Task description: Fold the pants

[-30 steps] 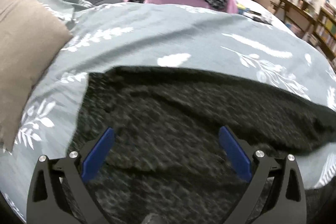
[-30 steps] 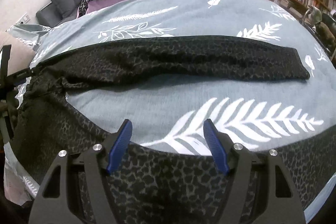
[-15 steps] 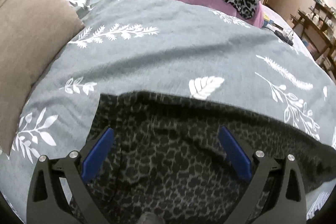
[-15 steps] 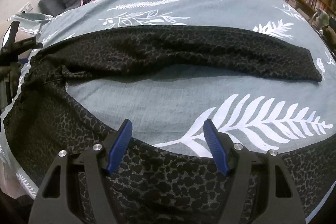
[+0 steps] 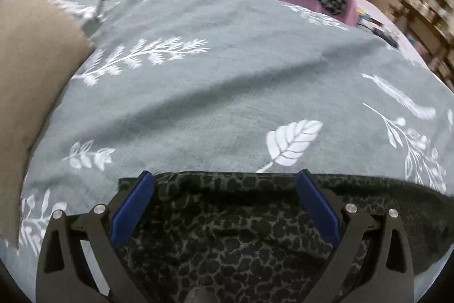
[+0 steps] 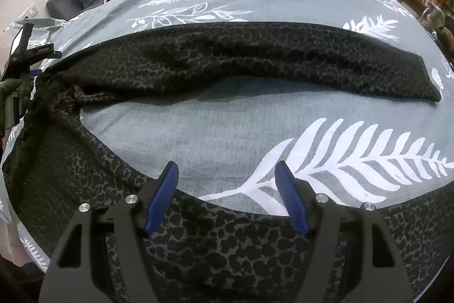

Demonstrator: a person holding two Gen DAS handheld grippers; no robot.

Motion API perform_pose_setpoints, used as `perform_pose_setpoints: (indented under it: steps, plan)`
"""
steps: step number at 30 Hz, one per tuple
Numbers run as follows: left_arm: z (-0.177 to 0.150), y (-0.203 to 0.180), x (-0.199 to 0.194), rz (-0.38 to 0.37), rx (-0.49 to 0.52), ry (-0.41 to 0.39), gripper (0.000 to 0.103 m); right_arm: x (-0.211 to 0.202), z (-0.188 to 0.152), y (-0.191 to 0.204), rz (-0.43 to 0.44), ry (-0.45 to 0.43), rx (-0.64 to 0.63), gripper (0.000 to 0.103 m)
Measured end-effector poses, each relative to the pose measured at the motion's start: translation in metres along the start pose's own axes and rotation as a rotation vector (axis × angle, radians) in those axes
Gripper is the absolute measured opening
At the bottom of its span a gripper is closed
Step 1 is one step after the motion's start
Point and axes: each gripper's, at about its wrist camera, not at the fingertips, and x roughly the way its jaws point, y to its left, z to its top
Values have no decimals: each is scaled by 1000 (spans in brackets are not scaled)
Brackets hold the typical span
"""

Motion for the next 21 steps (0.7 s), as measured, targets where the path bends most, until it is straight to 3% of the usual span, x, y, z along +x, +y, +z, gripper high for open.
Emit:
perform_pose_setpoints:
  steps: [7,10,16,19,21]
  plan:
    - [-18,-11,5,-2,210,-19,98,8,11,5,3,6,-17,72]
    - [-21,-10,17,1,258,2,98,11,16,9,4,7,-25,72]
    - [-17,-8,35,-68,336,38,97,16,19,20,11,16,-42,72]
    - [-13,-2,42,-137,329,55,89,19,20,20,7,23,-35,72]
    - [-10,-1,41,-164,328,55,73,19,22,17,6,23,-28,72]
